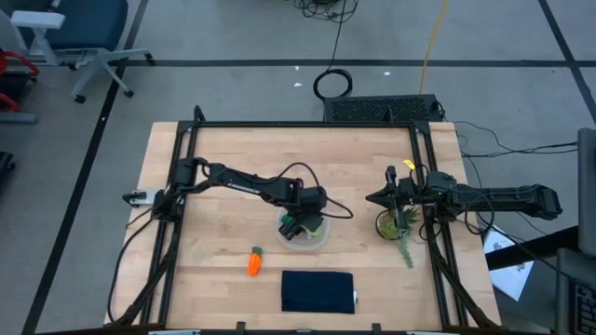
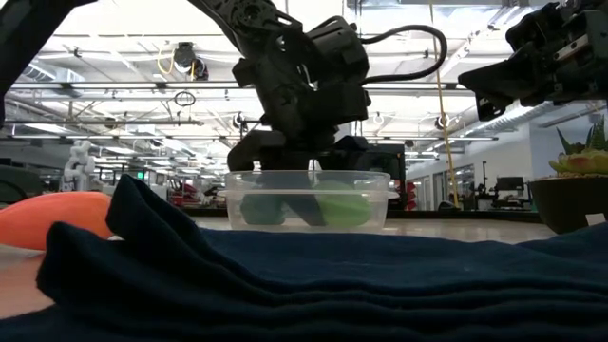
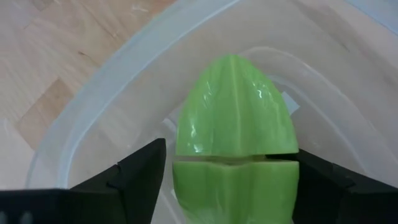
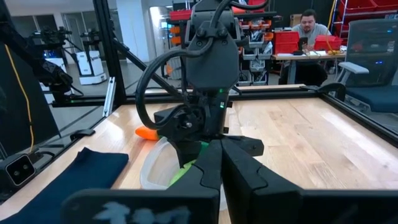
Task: Pick and placing Produce into tupperware
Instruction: Put the green starfruit into the bin, then put the carrot into the bin
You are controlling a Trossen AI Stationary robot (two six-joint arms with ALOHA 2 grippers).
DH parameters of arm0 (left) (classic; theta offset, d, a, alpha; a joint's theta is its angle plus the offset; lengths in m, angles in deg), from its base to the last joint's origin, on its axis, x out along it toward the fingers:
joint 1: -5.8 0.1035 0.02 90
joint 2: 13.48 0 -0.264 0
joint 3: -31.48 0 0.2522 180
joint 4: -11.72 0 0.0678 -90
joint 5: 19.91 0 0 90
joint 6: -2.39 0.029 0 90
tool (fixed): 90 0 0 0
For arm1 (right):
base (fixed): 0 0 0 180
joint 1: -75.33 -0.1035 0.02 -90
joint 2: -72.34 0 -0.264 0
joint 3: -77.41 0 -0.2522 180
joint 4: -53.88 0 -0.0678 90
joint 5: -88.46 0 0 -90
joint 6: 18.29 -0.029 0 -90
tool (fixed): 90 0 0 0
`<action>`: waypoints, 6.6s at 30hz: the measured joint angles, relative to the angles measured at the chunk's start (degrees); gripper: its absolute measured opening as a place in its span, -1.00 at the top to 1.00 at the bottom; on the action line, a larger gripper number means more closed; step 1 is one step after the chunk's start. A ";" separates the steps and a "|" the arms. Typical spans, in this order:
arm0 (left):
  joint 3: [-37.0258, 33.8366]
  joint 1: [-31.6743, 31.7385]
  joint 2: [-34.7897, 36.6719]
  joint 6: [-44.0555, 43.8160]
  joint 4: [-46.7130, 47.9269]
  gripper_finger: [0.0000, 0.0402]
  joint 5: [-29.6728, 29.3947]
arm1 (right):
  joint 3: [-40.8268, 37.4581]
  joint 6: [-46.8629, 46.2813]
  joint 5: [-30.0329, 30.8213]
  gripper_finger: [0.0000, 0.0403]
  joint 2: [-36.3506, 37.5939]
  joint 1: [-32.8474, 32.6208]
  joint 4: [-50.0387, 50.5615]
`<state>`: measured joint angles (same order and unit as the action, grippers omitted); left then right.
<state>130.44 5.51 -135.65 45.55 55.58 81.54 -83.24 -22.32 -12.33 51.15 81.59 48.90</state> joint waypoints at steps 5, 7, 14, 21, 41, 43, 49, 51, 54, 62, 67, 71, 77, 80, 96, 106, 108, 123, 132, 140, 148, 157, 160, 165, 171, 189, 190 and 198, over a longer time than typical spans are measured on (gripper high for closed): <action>3.74 -0.24 -0.45 -1.33 5.20 -0.40 -0.58 | 0.00 0.00 0.00 1.00 0.00 0.00 -0.02; 5.35 -0.43 -0.57 -1.62 7.50 -0.40 -0.79 | 0.01 0.00 0.00 1.00 0.00 0.00 -0.02; 6.81 -0.74 -0.35 -2.34 9.48 -0.40 -1.51 | 0.02 0.00 0.00 1.00 0.02 0.00 -0.02; 6.88 -0.72 -0.33 -3.87 10.14 -0.40 -1.63 | 0.02 0.00 0.00 1.00 0.02 0.00 -0.13; 7.02 -0.70 6.95 -7.63 12.05 -0.40 -4.49 | 0.01 -0.24 0.00 1.00 0.02 0.00 -0.09; 7.03 -0.70 8.36 -9.72 12.16 -0.40 -4.63 | 0.00 -0.23 0.00 1.00 0.00 0.00 -0.08; 7.07 -0.83 11.81 -12.16 12.69 -0.37 -5.84 | 0.02 -0.24 0.00 1.00 0.02 0.00 -0.07; 7.05 -0.97 12.12 -12.22 13.31 -0.29 -6.35 | 0.00 -0.22 0.00 1.00 0.02 0.00 -0.09; 7.05 -1.24 13.07 -12.30 14.94 -0.05 -8.47 | 0.00 -0.23 0.00 1.00 0.01 0.00 -0.11; 7.04 -1.38 16.89 -14.37 20.94 0.93 -11.55 | 0.00 -0.22 0.00 1.00 0.04 0.00 -0.68; 6.68 -2.59 21.30 -14.78 21.48 0.98 -14.24 | 0.00 -0.18 0.02 1.00 0.35 0.00 -1.86; 6.66 -3.70 25.83 -15.30 20.78 0.99 -15.75 | 0.02 0.00 0.12 1.00 1.06 -0.32 -3.04; 2.09 -4.74 34.83 -16.75 16.87 1.00 -17.65 | -0.02 -0.21 0.26 1.00 2.33 -0.79 -3.22; -4.27 -4.71 40.66 -17.48 9.59 1.00 -18.17 | -0.02 -0.62 0.31 1.00 2.51 -0.76 -3.05; -31.31 0.52 62.93 -27.52 -18.11 1.00 -15.42 | -0.01 -1.25 0.47 1.00 2.56 -0.76 -3.85; -50.25 -0.58 74.61 -31.85 -32.28 1.00 -9.18 | -0.02 -1.29 0.48 1.00 2.96 -0.76 -3.72; -52.64 -0.65 76.70 -31.83 -32.94 1.00 -9.55 | 0.00 -1.29 0.48 1.00 2.93 -0.76 -3.70; -65.71 -4.36 92.44 -27.20 -37.19 1.00 -6.86 | -0.01 -1.66 0.44 1.00 2.93 -0.76 -2.91; -70.11 -4.37 96.10 -30.12 -37.61 1.00 -5.01 | 0.00 -0.86 0.07 1.00 2.93 -0.76 -3.11; -70.11 -4.35 95.97 -34.13 -37.70 0.99 -5.23 | 0.00 0.63 0.02 1.00 2.89 -0.76 -1.58; -70.11 -4.35 95.97 -32.83 -38.18 0.96 -5.43 | 0.00 0.22 0.02 1.00 2.89 -0.76 -1.10; -69.88 -4.73 95.93 -37.54 -38.06 0.99 -5.95 | 0.00 0.22 0.02 1.00 2.89 -0.76 -1.10; -69.29 -6.18 95.93 -37.92 -37.90 0.98 -7.33 | 0.00 0.22 0.02 1.00 2.89 -0.76 -1.10; -66.30 -9.41 94.75 -38.51 -33.77 0.99 -13.36 | 0.00 0.22 0.02 1.00 2.89 -0.75 -1.07; -61.08 -12.29 89.24 -40.43 -27.82 0.99 -17.54 | 0.00 0.41 0.02 1.00 2.89 -0.76 -1.10; -42.65 -21.21 69.09 -53.80 -9.89 1.00 -25.52 | 0.00 -0.69 0.00 1.00 2.91 -0.76 -0.84; -42.24 -21.51 68.37 -54.83 -9.38 1.00 -25.52 | 0.00 -0.74 0.00 1.00 2.91 -0.75 -0.42; -40.78 -24.66 64.27 -57.98 -7.53 1.00 -25.46 | 0.00 0.13 0.00 1.00 2.91 -0.76 1.51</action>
<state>89.66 -19.15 -71.37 -12.42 48.05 56.07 -83.24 -22.19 -12.33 54.05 80.83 50.40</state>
